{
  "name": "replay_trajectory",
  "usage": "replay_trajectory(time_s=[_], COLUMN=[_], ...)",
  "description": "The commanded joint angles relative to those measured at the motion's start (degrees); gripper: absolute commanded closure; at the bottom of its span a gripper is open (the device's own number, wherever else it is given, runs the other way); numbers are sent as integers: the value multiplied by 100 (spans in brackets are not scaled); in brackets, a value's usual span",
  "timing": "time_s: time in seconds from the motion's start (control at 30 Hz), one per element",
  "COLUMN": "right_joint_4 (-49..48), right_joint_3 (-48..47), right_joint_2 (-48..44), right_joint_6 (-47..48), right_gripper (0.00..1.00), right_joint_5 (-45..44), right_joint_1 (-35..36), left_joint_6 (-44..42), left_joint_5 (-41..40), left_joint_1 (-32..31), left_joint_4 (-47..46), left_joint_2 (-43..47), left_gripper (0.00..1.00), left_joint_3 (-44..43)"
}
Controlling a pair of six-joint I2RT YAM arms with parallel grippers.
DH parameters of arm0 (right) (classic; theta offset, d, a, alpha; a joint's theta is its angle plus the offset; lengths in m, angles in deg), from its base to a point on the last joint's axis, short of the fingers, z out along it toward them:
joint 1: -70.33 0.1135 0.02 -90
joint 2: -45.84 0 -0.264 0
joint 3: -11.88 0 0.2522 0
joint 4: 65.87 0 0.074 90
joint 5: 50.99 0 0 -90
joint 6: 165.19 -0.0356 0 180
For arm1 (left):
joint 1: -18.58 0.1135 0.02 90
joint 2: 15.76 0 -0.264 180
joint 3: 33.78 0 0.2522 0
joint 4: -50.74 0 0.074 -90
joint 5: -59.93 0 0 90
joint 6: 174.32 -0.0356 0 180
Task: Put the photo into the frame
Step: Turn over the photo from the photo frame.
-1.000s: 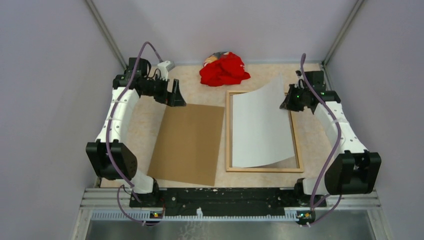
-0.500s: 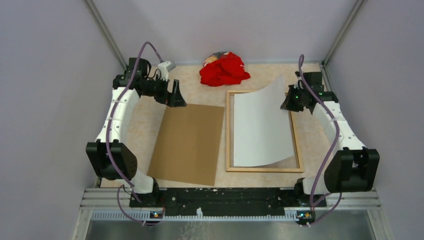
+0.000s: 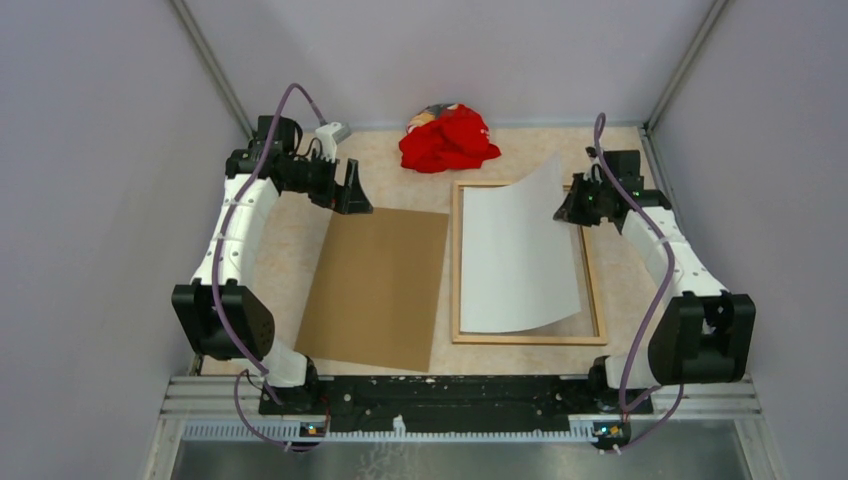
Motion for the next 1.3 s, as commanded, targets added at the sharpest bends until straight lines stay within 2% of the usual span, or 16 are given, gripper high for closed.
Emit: replay_trajectory(time_s=[0.0, 0.3, 0.6, 0.7, 0.87, 0.93, 1.1, 1.27], right_joint_4=[-413, -734, -627, -518, -149, 4, 289, 412], right_joint_3=[23, 199, 254, 248, 35, -66, -250, -315], right_joint_2=[27, -69, 0, 20, 107, 133, 180, 297], right_joint_6=[-124, -62, -157, -158, -88, 1, 106, 70], right_gripper=[100, 100, 99, 83, 34, 22, 1, 1], right_joint_5=[178, 486, 287, 55, -354, -655, -1510, -2162], right_joint_1=[10, 68, 90, 89, 97, 157, 231, 246], left_joint_6=[-104, -116, -117, -120, -121, -119, -120, -110], left_joint_5=[172, 154, 161, 150, 161, 152, 152, 138], left_joint_1=[18, 19, 16, 22, 18, 18, 17, 18], left_joint_4=[-13, -28, -24, -23, -30, -40, -53, -51], left_joint_2=[121, 120, 124, 133, 130, 138, 139, 130], left_gripper=[2, 2, 2, 2, 2, 2, 2, 2], left_joint_3=[4, 6, 6, 6, 15, 22, 39, 26])
